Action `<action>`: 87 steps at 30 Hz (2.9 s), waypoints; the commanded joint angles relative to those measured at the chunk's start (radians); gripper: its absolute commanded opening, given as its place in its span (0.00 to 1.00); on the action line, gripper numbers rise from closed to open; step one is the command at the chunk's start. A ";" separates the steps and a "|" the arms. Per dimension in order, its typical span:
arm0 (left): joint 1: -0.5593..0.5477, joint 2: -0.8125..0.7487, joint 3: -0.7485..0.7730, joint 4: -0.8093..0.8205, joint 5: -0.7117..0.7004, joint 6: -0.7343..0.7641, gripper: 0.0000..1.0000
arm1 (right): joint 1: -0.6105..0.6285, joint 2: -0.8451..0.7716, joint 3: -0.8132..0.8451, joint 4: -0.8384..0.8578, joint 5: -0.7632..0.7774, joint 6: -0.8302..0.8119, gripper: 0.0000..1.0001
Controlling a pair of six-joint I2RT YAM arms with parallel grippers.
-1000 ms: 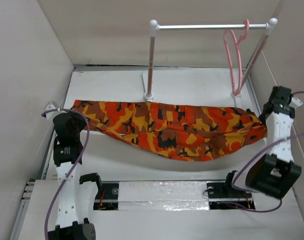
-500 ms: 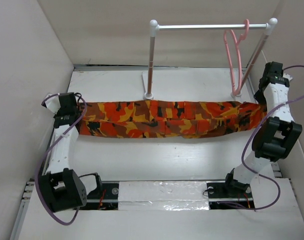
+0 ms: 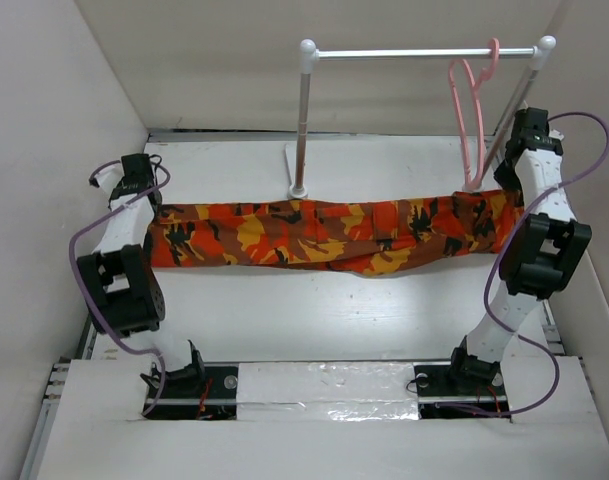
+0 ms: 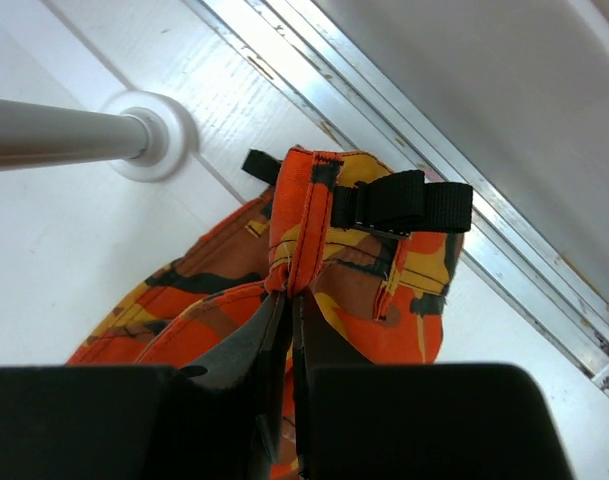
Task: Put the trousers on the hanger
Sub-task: Fold the trousers at the center of the board.
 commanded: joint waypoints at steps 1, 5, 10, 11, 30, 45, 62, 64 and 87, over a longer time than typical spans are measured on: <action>0.005 0.075 0.130 0.030 -0.079 0.054 0.00 | 0.011 0.004 0.073 0.102 0.037 -0.033 0.12; -0.018 0.200 0.265 -0.024 -0.112 0.054 0.01 | 0.002 0.011 0.063 0.144 -0.025 -0.024 0.23; -0.030 0.237 0.308 0.055 -0.126 0.069 0.08 | -0.050 -0.024 -0.031 0.205 -0.207 0.020 0.45; -0.030 0.232 0.299 0.077 -0.119 0.077 0.16 | -0.050 -0.039 -0.054 0.225 -0.227 0.023 0.52; -0.123 -0.163 -0.130 0.166 0.133 -0.070 0.47 | -0.096 -0.941 -1.179 0.892 -0.477 0.220 0.00; -0.697 -0.452 -0.650 0.447 0.242 -0.224 0.24 | -0.038 -0.817 -1.378 0.981 -0.813 0.105 0.49; -0.811 0.027 -0.486 0.612 0.253 -0.230 0.47 | 0.032 -0.561 -1.379 1.168 -0.760 0.158 0.50; -0.811 0.057 -0.476 0.616 0.254 -0.231 0.46 | 0.032 -0.553 -1.372 1.176 -0.748 0.181 0.48; -0.936 -0.370 -0.830 0.464 0.242 -0.276 0.00 | 0.026 -1.309 -1.538 0.564 -0.824 0.037 0.00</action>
